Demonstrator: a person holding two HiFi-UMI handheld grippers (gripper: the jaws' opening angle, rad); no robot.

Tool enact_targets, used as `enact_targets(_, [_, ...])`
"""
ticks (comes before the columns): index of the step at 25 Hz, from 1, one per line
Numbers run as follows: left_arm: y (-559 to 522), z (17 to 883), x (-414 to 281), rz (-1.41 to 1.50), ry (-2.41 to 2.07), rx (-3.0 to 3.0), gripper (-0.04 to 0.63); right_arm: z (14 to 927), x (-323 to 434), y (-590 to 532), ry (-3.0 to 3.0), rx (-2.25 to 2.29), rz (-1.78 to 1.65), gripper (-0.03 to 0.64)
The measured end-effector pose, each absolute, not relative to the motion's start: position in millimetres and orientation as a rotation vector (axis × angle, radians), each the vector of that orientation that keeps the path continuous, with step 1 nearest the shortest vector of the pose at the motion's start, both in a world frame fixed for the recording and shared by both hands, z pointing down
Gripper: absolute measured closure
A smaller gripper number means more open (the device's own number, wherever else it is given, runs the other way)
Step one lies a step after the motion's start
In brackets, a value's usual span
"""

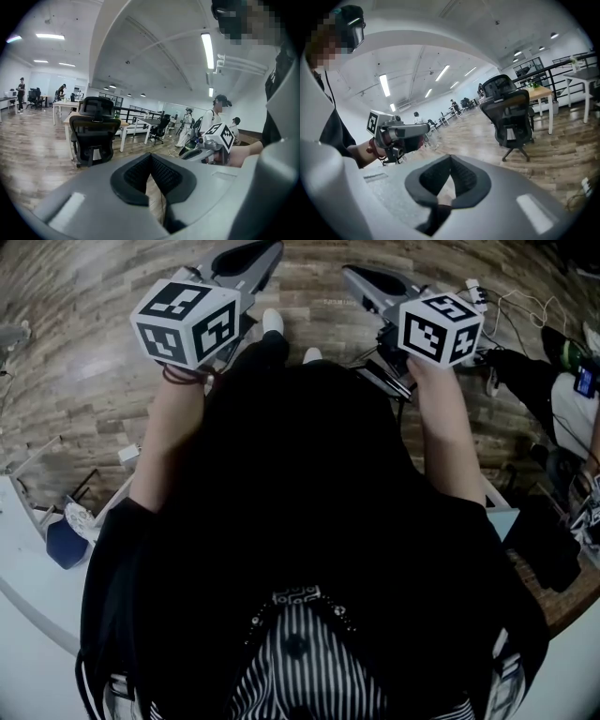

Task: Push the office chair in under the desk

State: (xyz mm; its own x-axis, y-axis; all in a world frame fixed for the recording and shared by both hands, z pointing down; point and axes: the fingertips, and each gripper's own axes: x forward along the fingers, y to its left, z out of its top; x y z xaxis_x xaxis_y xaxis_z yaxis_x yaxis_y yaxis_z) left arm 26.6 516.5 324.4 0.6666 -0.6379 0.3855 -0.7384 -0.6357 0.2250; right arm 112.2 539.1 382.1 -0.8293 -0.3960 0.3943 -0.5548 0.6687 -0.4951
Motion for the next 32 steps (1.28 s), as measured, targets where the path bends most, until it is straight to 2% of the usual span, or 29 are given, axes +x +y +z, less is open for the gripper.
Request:
enact_targets(12, [417.6, 321.8, -22.7, 0.274, -1.056, 2.545, 0.594, 388.8, 75.2, 448.0, -2.530, 0.849, 0.816, 0.617])
enact_targets(16, [382.3, 320.1, -37.0, 0.254, -1.018, 2.563, 0.594, 374.0, 52.5, 408.7, -2.571, 0.873, 0.913, 0.617])
enact_targets(32, [306.5, 334.3, -69.7, 0.288, -0.876, 2.613, 0.594, 377.2, 1.5, 327.4, -2.535, 0.969, 0.940, 0.617])
